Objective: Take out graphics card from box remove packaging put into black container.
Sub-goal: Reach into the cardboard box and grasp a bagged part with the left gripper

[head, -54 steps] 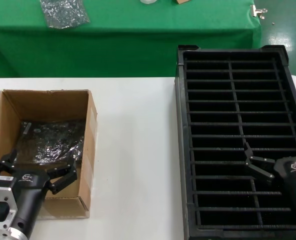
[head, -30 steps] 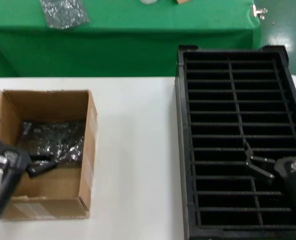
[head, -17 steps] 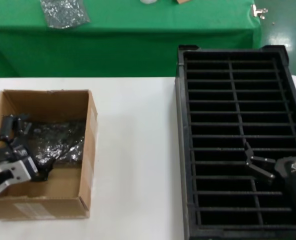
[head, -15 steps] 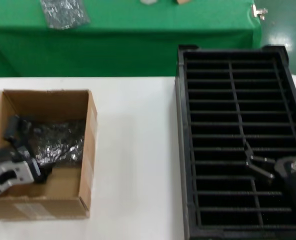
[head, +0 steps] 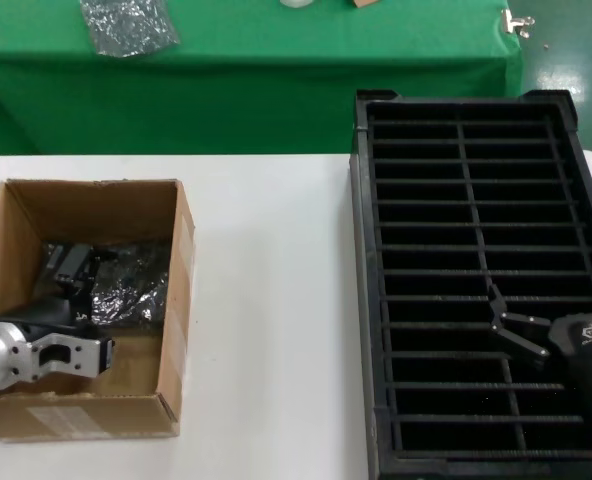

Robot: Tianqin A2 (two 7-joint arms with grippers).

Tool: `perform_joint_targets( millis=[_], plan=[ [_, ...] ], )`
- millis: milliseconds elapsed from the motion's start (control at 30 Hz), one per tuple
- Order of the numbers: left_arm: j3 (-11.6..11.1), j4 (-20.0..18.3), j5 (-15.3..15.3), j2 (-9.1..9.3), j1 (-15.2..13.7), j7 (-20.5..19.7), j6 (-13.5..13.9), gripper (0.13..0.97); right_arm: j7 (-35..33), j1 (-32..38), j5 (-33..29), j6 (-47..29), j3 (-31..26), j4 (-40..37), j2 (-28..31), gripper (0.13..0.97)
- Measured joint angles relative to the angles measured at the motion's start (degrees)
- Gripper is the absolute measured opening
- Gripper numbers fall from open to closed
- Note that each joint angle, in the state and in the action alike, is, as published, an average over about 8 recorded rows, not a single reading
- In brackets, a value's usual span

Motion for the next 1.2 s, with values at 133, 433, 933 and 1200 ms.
perform_joint_targets(
  millis=[133,433,933,1200],
  plan=[
    [-0.11,3.61,-0.74,1.88,-1.51,4.22,-2.04,0.966,0.00,0.00,0.00,0.00,0.00,0.00,0.00,0.966],
    [-3.02,9.81,-5.32,5.50,-3.18,15.19,-5.51,0.944,0.01,0.00,0.00,0.00,0.00,0.00,0.00,0.966],
    [-5.17,7.90,-7.66,5.43,-0.98,19.91,-6.89,0.779,0.01,0.00,-0.01,0.00,0.00,0.00,0.00,0.966],
    [-4.35,4.78,-6.02,3.87,0.53,16.59,-7.49,0.623,0.01,0.00,-0.01,0.00,0.00,0.00,0.00,0.966]
  ],
)
